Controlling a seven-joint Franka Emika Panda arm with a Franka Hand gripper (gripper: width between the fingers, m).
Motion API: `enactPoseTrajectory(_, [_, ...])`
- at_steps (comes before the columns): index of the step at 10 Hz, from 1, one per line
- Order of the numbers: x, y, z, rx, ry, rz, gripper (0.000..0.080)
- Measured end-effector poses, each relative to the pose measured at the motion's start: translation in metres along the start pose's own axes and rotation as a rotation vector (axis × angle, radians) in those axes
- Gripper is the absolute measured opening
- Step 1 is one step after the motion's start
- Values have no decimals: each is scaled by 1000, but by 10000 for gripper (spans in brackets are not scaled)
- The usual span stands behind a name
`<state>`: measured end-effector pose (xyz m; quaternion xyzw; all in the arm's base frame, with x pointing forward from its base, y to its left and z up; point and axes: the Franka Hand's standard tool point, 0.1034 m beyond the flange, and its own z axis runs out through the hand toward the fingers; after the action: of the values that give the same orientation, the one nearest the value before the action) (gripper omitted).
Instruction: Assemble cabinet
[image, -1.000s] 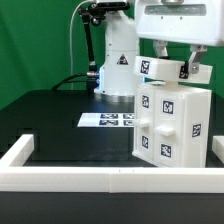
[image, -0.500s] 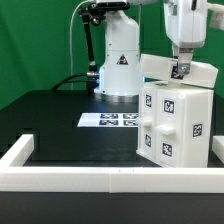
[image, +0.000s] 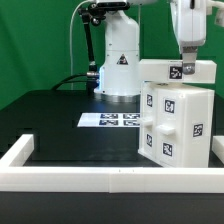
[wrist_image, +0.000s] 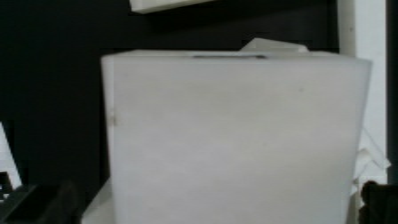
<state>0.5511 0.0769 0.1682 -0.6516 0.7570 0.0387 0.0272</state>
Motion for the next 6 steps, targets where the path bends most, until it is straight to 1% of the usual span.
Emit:
enactPoseTrajectory(2, [-4,0,-14,7,-34,8,797])
enactPoseTrajectory(3, [-4,-1,-15,10,-35,6,797])
enactPoseTrajectory(4, [-5,0,-11,5,-33,-5,797])
enactPoseTrajectory(6, [-5,0,-11,4,-31,-57,797])
